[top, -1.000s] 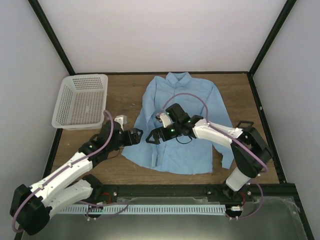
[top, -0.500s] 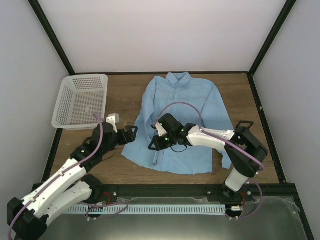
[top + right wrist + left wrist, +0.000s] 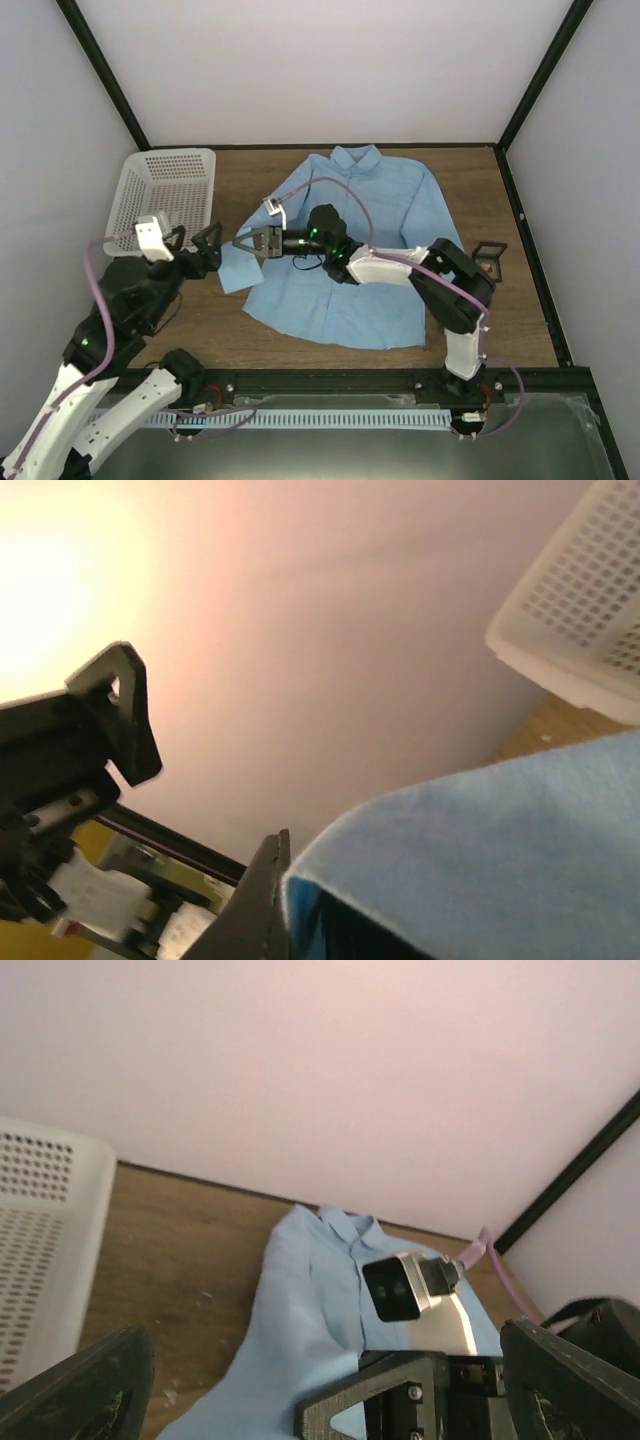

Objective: Pin the brooch onto the clothing

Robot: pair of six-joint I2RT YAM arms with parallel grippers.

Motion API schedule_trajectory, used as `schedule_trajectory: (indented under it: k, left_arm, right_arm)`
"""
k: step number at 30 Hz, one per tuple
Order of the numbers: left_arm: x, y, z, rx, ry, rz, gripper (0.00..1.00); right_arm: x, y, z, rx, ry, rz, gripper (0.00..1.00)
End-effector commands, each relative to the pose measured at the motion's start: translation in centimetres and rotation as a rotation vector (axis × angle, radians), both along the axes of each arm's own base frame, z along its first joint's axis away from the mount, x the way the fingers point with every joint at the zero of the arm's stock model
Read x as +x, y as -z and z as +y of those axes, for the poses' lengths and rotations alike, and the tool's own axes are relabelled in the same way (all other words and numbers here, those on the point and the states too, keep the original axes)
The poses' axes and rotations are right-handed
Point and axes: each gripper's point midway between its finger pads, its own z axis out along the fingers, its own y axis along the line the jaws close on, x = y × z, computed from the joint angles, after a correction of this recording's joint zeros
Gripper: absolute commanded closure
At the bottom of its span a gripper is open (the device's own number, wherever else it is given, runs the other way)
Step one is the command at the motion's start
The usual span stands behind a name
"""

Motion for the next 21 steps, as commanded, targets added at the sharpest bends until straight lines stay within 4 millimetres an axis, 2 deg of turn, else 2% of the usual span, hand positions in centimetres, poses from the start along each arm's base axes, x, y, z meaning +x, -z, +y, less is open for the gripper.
schedule_trajectory:
  k: [1, 3, 5, 8, 10, 11, 13, 15, 16, 18, 21]
  left_arm:
    - [-0.9, 0.4, 2.4, 0.106, -0.075, -0.012, 0.05]
    - [-0.8, 1.2, 2.4, 0.104, -0.075, 0.0, 0.05]
    - [-0.5, 2.6, 2.0, 0.103, -0.067, 0.03, 0.04]
    - [-0.2, 5.0, 1.2, 0.095, -0.044, 0.078, 0.04]
    - [0.0, 6.6, 0.5, 0.084, -0.024, 0.108, 0.04]
    - [0.1, 7.3, 0.2, 0.078, -0.015, 0.124, 0.04]
    - [0.3, 8.6, -0.5, 0.065, 0.006, 0.153, 0.04]
    - [0.6, 9.6, -1.2, 0.054, 0.024, 0.174, 0.04]
    - [0.8, 10.2, -1.4, 0.049, 0.025, 0.191, 0.04]
    - [1.4, 11.6, -2.0, 0.053, 0.03, 0.224, 0.04]
    - [2.4, 13.9, -2.1, 0.072, -0.011, 0.29, 0.03]
  right_arm:
    - [0.3, 0.5, 1.3, 0.162, 0.021, 0.135, 0.9]
    - [0.7, 6.0, 1.5, 0.046, 0.05, 0.235, 0.83]
    - [0.6, 11.1, 0.6, -0.102, 0.065, 0.304, 0.81]
    - [0.6, 16.2, -2.9, -0.295, 0.108, 0.323, 0.8]
    - [0.8, 18.2, -5.2, -0.426, 0.108, 0.288, 0.79]
    - [0.8, 19.0, -6.5, -0.485, 0.114, 0.271, 0.79]
    - [0.0, 19.0, -9.1, -0.561, 0.133, 0.178, 0.73]
    - [-1.0, 19.1, -11.0, -0.623, 0.13, 0.096, 0.64]
    - [-1.5, 19.0, -11.8, -0.64, 0.127, 0.069, 0.58]
    - [-1.9, 18.9, -13.2, -0.685, 0.143, 0.026, 0.53]
    - [-1.2, 18.4, -14.8, -0.738, 0.217, -0.023, 0.4]
